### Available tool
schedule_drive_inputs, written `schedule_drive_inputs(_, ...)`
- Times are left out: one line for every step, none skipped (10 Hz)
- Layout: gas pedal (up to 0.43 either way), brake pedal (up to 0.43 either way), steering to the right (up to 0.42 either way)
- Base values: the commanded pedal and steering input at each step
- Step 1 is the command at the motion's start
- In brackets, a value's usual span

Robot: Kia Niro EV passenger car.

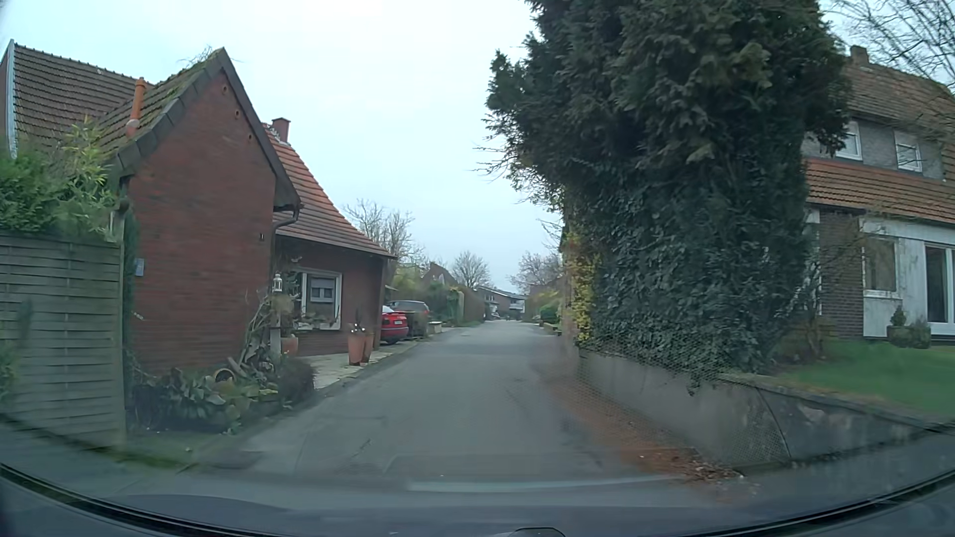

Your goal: Follow the waypoints while adhering to traffic rules and regulations

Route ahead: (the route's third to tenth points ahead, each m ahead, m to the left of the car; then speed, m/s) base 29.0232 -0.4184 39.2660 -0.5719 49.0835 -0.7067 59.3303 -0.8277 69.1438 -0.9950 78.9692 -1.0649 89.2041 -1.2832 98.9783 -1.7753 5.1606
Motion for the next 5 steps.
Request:
schedule_drive_inputs(0.169,0.0,-0.087)
schedule_drive_inputs(0.169,0.0,-0.066)
schedule_drive_inputs(0.169,0.0,-0.053)
schedule_drive_inputs(0.169,0.0,-0.044)
schedule_drive_inputs(0.169,0.0,-0.032)
